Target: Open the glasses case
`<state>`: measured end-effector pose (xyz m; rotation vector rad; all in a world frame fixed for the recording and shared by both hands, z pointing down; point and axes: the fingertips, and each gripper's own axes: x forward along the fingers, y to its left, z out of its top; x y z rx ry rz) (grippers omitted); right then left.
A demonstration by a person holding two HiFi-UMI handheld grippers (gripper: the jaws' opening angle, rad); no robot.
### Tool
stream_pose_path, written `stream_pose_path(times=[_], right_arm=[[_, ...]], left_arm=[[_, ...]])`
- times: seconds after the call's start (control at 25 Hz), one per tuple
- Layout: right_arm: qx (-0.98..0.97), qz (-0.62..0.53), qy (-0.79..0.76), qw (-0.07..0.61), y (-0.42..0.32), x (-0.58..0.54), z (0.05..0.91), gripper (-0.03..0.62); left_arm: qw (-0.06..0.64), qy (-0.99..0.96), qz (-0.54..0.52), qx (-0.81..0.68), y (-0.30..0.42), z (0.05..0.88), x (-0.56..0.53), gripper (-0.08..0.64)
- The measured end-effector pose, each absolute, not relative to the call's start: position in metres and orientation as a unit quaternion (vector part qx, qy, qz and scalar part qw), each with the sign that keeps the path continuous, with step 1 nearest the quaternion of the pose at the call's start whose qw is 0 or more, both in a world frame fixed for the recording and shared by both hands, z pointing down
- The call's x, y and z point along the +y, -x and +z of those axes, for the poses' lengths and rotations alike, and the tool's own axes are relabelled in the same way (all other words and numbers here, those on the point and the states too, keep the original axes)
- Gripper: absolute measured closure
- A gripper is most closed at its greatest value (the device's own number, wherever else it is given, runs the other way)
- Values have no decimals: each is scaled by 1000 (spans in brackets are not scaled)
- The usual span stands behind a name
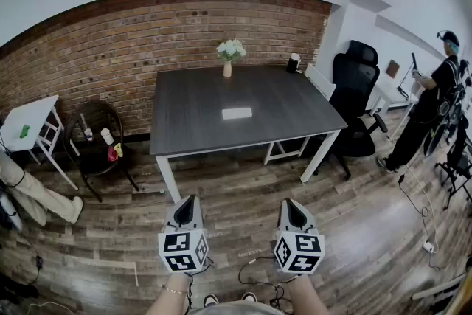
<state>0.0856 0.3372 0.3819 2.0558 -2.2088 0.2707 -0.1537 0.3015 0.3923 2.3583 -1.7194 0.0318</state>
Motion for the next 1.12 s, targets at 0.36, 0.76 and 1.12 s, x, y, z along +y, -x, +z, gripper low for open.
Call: stream_pose_path(times=[0.36,0.76,1.12], right_arm=[[-727,100,-678,49,-100,346,389,592],[-740,105,-662,57,-102,347,398,499],[-734,100,-668,72,-90,329,399,474]], left_arm=[[107,-806,23,-581,138,398,310,565],[110,-802,32,-586,131,404,316,565],[115,-804,35,-583,150,408,297,565]])
